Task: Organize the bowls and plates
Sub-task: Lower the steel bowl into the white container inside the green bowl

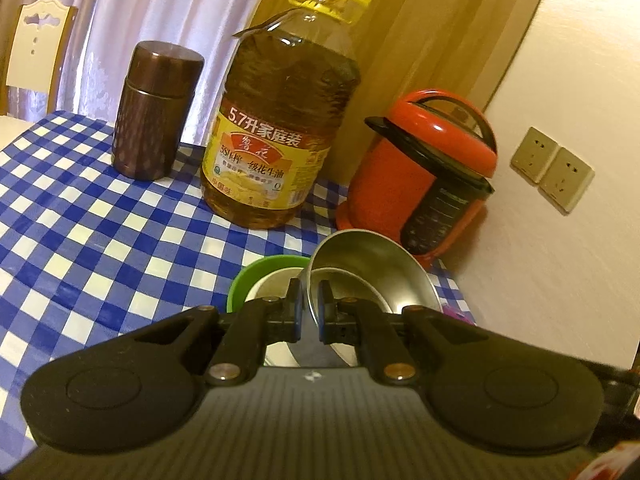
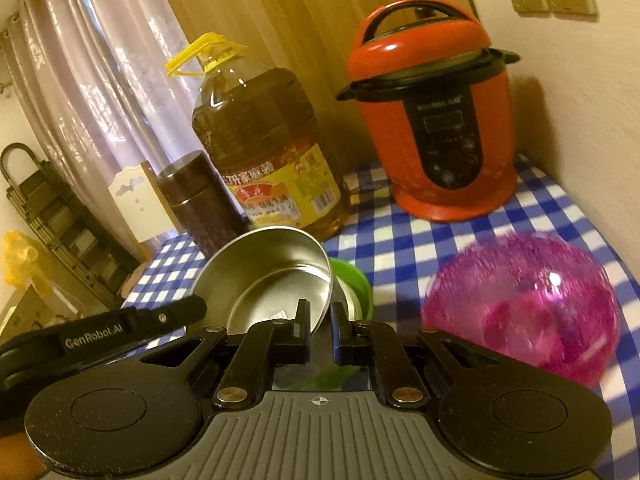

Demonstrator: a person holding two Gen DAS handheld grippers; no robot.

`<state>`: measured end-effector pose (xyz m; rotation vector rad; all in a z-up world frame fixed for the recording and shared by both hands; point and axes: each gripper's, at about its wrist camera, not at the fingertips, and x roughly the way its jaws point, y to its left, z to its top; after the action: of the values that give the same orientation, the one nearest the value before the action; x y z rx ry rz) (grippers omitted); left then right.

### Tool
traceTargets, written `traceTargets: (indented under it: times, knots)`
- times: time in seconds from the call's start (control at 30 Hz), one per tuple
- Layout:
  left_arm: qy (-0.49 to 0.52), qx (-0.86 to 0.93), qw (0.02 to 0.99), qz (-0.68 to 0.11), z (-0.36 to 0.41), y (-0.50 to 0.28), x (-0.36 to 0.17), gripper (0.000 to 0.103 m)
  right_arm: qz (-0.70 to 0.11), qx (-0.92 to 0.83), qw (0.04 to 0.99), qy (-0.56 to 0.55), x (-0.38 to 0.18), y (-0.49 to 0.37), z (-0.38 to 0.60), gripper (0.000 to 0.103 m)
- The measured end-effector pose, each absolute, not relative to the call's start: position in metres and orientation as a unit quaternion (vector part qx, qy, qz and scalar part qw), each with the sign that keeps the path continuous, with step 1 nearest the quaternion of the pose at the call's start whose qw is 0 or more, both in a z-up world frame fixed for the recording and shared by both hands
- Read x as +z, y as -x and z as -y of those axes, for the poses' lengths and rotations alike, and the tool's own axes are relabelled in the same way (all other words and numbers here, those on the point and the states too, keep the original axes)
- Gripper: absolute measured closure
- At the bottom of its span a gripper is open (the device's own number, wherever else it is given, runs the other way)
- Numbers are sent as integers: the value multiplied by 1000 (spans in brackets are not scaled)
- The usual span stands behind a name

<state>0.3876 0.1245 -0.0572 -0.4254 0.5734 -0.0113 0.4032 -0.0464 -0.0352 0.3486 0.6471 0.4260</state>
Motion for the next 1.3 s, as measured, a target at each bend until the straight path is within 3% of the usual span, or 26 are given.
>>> traceTargets:
  times: [1.3]
  knots:
    - [198, 14, 932, -305, -137, -409, -95, 96, -336, 218, 910, -107, -74, -438, 22, 92]
